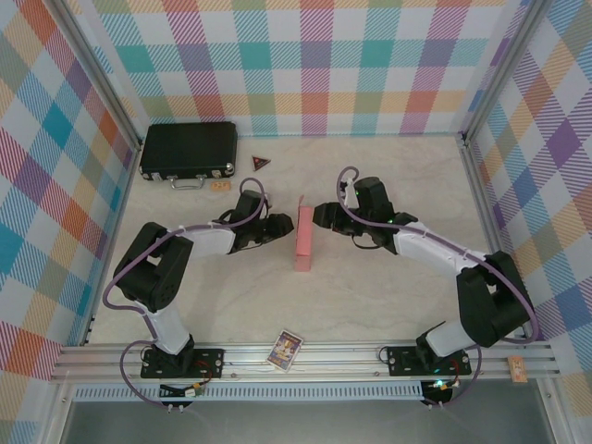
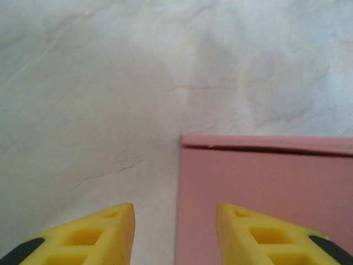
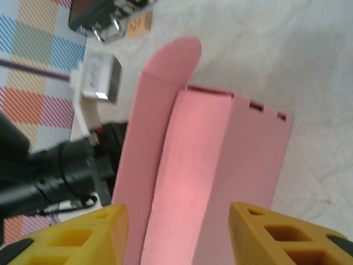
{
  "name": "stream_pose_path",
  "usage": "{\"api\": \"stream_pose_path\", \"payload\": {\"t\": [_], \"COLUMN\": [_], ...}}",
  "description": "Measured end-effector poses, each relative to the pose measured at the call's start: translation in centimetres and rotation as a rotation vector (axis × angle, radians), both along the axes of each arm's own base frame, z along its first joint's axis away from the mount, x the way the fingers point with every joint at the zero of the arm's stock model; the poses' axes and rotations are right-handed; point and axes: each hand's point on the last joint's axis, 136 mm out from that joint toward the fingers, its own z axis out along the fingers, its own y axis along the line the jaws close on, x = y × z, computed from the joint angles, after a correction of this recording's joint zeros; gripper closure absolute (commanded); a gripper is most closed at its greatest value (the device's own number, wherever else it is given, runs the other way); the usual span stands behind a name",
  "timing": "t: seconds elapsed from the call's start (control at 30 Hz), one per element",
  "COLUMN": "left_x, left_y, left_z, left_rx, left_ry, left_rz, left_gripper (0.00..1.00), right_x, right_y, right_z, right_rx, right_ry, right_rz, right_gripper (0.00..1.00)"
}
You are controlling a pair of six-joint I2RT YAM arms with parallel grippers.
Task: Fold the paper box
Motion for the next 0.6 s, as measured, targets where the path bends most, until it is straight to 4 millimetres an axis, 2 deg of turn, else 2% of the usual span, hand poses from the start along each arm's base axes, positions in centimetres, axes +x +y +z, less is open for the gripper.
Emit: {"api": "stream_pose_path", "payload": {"t": [0.17,0.4,0.6], "left_x": [0.5,0.8,1.1], "left_y": [-0.5,-1.2,-1.8], "left_z": [0.9,-0.2,-0.8], "left_rx": [-0.011,-0.003,-0.011], "left_ry": [-0.021,0.013,0.037], "left_rz": [-0.02,-0.049,-0.075], "left_gripper": [0.57,0.57,0.58], "right_x": [-0.4,-0.5,-0.2], "right_y": [0.5,1.6,2.1], "right_z": [-1.9,-5.1,-5.2], "right_rx": [-0.01,-0.017,-0.004], "right_ry": [0.049,0.137,0.15], "right_rz": [0.033,0.077,0.058], "right_gripper": [0.44,0.46,0.57]}}
